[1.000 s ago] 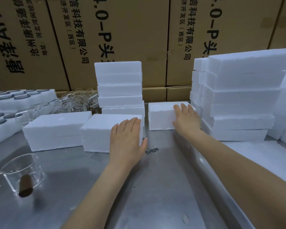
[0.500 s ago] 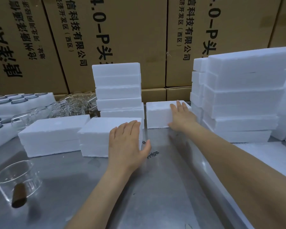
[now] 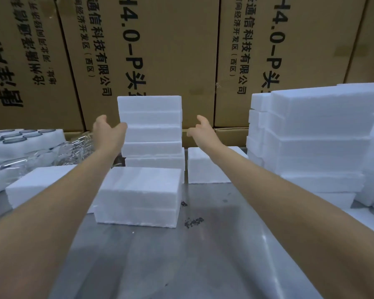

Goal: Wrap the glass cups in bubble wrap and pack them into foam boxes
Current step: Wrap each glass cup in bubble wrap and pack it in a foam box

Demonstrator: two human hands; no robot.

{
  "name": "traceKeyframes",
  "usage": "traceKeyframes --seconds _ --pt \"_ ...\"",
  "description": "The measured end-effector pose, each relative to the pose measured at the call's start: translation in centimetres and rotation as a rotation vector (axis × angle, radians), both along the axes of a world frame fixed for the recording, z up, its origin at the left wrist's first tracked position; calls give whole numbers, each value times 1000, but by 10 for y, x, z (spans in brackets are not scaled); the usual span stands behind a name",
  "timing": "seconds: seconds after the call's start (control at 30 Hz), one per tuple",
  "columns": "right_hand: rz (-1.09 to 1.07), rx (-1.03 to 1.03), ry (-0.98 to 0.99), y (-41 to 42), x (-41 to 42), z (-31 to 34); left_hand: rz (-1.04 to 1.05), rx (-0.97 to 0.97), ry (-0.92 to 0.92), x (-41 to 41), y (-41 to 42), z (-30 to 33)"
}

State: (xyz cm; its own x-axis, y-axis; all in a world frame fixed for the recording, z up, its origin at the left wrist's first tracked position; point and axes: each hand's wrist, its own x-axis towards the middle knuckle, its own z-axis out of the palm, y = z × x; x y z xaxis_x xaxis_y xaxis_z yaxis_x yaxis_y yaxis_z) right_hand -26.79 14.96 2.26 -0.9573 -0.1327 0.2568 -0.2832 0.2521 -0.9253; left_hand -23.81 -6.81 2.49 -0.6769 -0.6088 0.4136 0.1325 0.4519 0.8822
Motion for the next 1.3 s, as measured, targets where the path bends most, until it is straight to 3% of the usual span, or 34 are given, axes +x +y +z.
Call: traceKeyframes --seconds 0.17,0.67,1.1,1.3 --pt "29 -56 -9 -24 -6 13 -138 96 -227 -20 -10 7" --pt "19 -242 35 -14 6 23 -375 -16 -58 -9 11 25" --pt "-114 -223 217 93 159 -22 -494 -85 185 145 104 -19" --pt "-182 -167 140 128 222 -60 -531 -98 173 210 135 -75"
